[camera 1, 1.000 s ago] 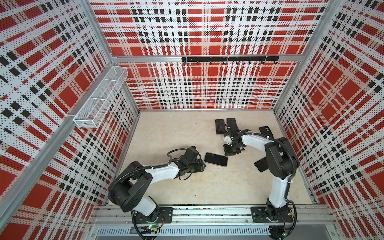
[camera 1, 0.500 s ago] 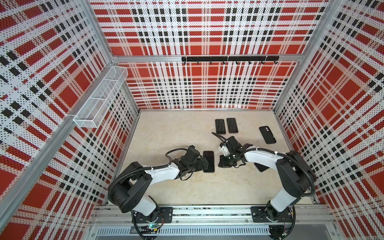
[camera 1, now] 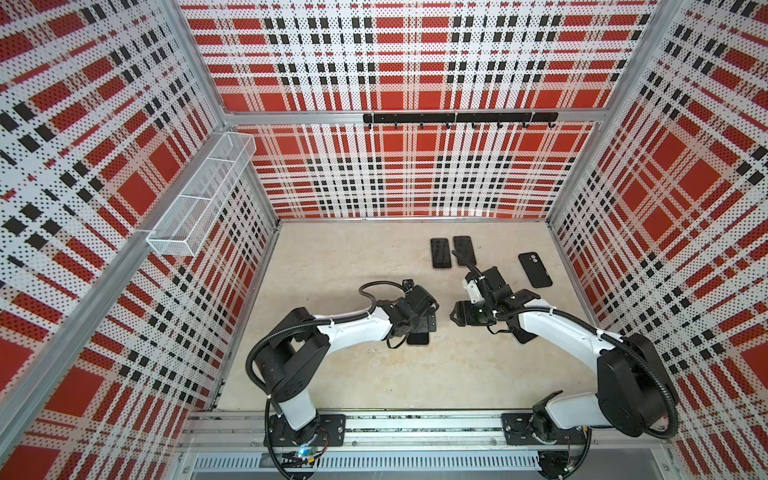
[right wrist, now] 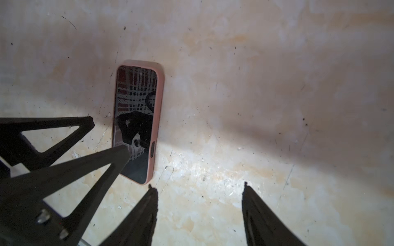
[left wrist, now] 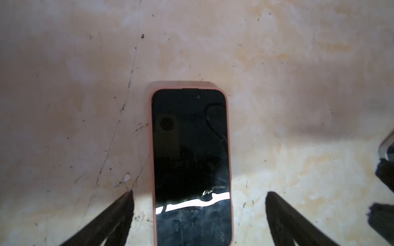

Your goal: Put the phone into the phone case

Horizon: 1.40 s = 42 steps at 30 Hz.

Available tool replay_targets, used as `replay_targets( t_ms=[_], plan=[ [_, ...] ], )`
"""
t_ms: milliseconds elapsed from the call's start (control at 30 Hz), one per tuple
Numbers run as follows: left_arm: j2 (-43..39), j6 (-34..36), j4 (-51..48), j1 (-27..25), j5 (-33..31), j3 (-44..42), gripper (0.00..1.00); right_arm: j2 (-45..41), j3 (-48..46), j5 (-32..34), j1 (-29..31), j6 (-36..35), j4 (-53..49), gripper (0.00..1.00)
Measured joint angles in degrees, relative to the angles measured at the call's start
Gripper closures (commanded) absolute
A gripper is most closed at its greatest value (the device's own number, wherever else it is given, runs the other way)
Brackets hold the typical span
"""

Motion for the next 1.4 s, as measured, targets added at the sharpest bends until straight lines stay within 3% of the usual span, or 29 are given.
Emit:
replay_targets(
  t_ms=[633, 1100, 1400],
  plan=[
    [6.93, 0.68, -1.49, -1.07, -1.51, 2.93, 0.01, -3.45, -1.97, -0.96, -3.43, -1.99, -0.42, 0.32],
    [11.13, 3.63, -6.23, -1.11, -3.74, 8.68, 0.26, -10.16, -1.29, 2.10, -8.63, -3.10, -2.25, 0.33],
    [16.41, 9.73, -7.67, 6.08, 0.09, 17.62, 0.31, -12.79, -0.74, 2.73, -9.77, -3.69, -3.23, 0.33]
  ],
)
